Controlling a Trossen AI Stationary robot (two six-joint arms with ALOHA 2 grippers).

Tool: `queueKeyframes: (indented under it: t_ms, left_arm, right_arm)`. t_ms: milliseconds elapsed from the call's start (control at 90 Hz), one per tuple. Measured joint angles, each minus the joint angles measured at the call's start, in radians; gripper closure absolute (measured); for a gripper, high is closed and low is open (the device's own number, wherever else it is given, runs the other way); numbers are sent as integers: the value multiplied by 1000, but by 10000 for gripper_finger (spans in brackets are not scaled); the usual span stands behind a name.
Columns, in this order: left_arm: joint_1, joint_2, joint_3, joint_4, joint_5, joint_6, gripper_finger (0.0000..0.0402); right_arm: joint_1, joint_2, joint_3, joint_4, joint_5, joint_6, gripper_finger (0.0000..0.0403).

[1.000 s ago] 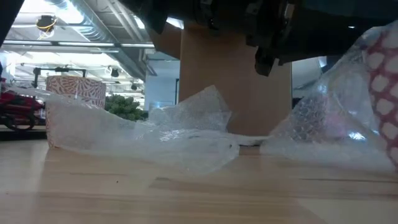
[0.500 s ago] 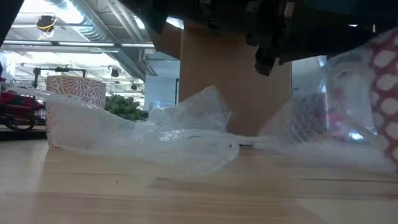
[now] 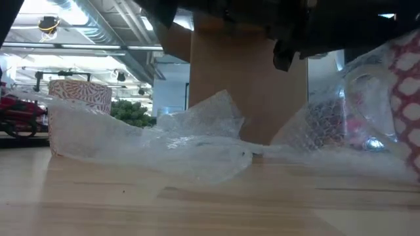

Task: Wrap mug
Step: Wrap the red mug with the right bubble wrap

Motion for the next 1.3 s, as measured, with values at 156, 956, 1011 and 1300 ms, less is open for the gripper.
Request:
queueKeyframes:
  t_ms: [156,956,1011,1300]
  left_arm:
    - [-3,52,17,29,-56,83,267]
    - [-7,69,15,20,-35,115,267]
    - [-7,60,14,16,-35,115,267]
    - [-7,52,13,6,-29,113,267]
  right_arm:
    - [-1,0,4,0,7,2,402]
    - [13,-11,381,-395,-25,-1,402]
    - [20,-10,357,-359,-10,3,402]
    - [34,-9,132,-95,30,34,402]
